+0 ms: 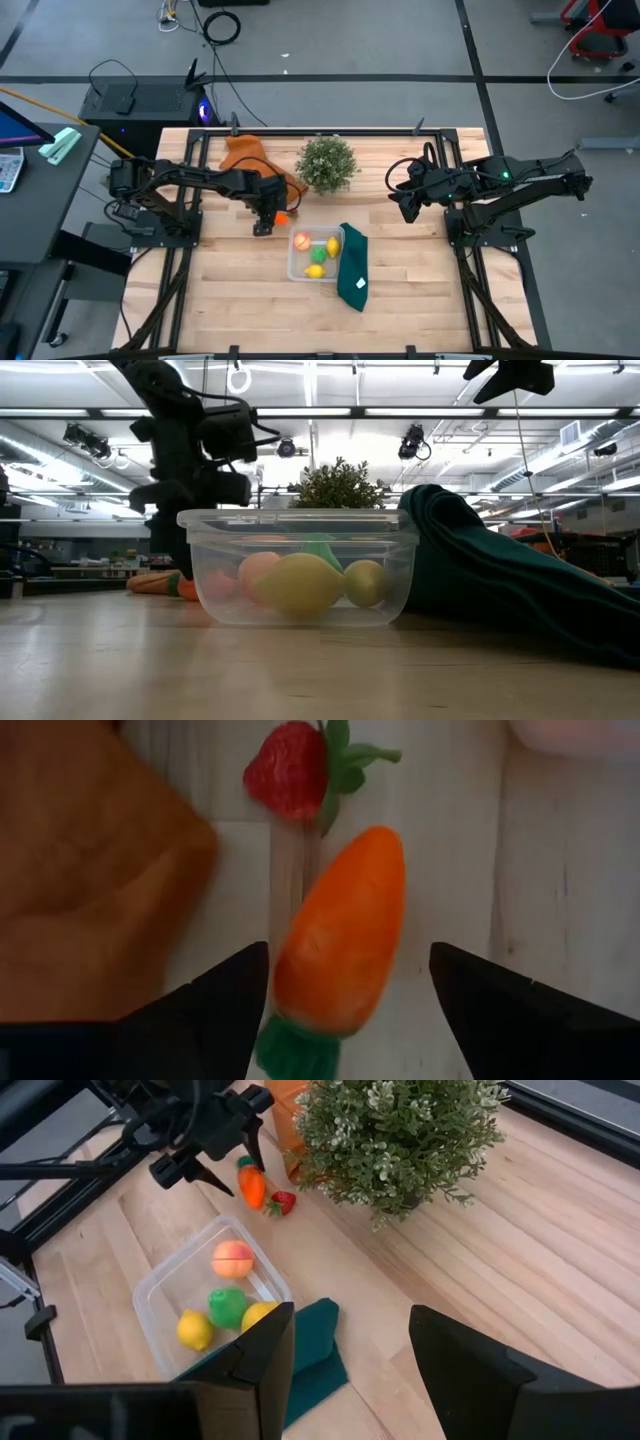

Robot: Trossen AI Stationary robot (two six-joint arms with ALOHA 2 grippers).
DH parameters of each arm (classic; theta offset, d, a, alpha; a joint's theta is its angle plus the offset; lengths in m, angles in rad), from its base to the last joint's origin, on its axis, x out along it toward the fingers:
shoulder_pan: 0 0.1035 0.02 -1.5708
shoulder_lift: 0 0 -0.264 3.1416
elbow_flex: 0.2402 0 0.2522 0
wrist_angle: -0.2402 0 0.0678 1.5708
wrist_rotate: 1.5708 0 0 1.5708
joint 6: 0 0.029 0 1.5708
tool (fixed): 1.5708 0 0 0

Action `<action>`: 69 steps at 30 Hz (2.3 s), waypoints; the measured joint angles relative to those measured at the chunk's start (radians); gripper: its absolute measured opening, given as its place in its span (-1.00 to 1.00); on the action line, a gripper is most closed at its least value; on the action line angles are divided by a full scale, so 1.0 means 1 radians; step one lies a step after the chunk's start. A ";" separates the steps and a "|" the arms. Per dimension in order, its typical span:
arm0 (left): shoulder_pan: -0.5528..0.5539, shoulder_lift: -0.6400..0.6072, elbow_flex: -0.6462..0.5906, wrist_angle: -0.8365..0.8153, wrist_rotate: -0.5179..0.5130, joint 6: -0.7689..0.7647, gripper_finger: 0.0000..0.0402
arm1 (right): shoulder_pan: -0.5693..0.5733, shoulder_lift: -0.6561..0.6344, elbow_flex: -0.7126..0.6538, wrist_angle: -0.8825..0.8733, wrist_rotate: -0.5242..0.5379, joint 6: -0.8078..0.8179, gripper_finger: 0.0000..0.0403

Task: Pick and placing Produce into tupperware
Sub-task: Put the orange carrot into the transparent bin

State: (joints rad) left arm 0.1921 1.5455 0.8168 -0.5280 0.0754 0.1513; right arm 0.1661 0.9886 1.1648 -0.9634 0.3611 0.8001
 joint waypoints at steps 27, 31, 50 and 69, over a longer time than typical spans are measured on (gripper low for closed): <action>-0.016 0.092 0.001 0.040 0.015 -0.013 0.46 | 0.000 0.000 0.000 0.000 0.000 0.010 -0.18; -0.016 0.093 0.003 0.048 0.017 -0.035 0.41 | 0.000 0.000 0.000 0.000 0.002 0.009 -0.18; -0.016 0.092 0.007 0.048 0.014 -0.114 -0.11 | 0.000 0.000 0.000 0.000 0.003 0.011 -0.18; -0.018 0.090 0.396 -0.341 0.030 -0.055 -0.01 | 0.000 0.000 0.000 0.000 0.003 0.010 -0.18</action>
State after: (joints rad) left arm 0.1740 1.6360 1.2125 -0.8686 0.1050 0.0966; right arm 0.1661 0.9884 1.1648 -0.9630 0.3645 0.8105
